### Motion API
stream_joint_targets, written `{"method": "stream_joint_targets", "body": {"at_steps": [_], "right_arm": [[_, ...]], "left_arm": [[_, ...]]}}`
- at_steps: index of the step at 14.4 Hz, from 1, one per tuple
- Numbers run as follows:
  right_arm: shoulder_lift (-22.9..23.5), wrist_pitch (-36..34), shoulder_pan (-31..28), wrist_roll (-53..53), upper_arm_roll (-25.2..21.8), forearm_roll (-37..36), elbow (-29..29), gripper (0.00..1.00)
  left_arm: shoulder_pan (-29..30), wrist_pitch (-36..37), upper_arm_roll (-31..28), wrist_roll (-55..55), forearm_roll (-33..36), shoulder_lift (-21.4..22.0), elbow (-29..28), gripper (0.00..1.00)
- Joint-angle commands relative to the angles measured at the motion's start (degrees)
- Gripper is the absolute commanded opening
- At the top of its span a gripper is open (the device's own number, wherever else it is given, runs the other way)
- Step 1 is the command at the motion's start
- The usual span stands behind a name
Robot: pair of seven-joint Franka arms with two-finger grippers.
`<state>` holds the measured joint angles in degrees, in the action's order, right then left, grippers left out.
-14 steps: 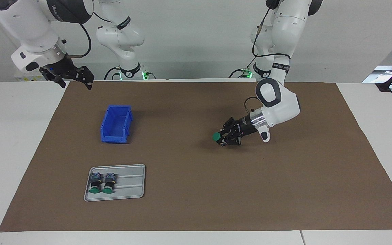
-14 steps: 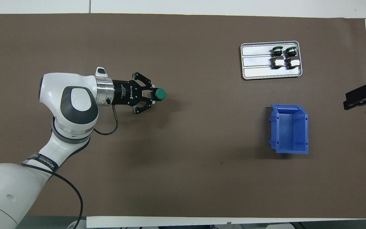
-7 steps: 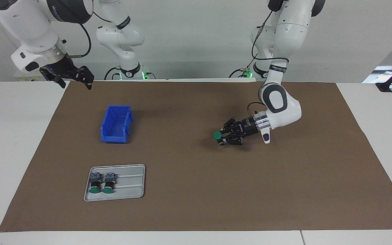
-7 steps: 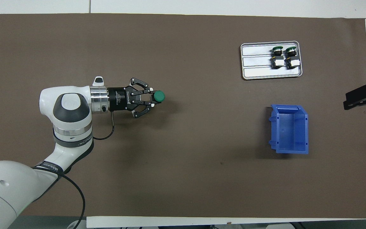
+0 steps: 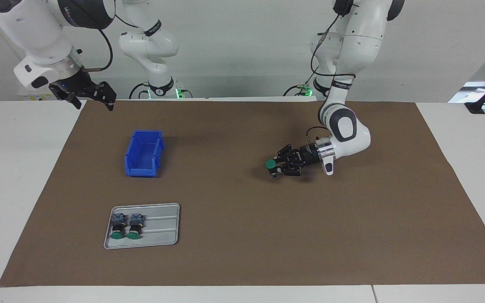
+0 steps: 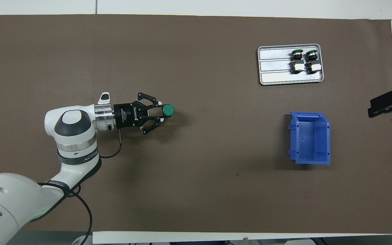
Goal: Place and press button with both arms
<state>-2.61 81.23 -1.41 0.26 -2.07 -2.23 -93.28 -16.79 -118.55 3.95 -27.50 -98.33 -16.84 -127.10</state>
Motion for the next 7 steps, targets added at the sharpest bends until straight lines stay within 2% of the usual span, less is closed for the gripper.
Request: {"method": "stream_joint_targets", "body": {"at_steps": [1, 7], "right_arm": [[-1.08, 0.86, -0.17, -0.88, -0.04, 0.03, -1.47, 0.99], [-1.08, 0.77, -0.17, -0.96, -0.04, 0.03, -1.47, 0.99]], "left_arm": [[0.36, 1.56, 0.1, 4.2, -4.57, 0.76, -2.1, 0.01], [-0.78, 1.3, 0.1, 6.23, -8.54, 0.23, -3.24, 0.01]]}}
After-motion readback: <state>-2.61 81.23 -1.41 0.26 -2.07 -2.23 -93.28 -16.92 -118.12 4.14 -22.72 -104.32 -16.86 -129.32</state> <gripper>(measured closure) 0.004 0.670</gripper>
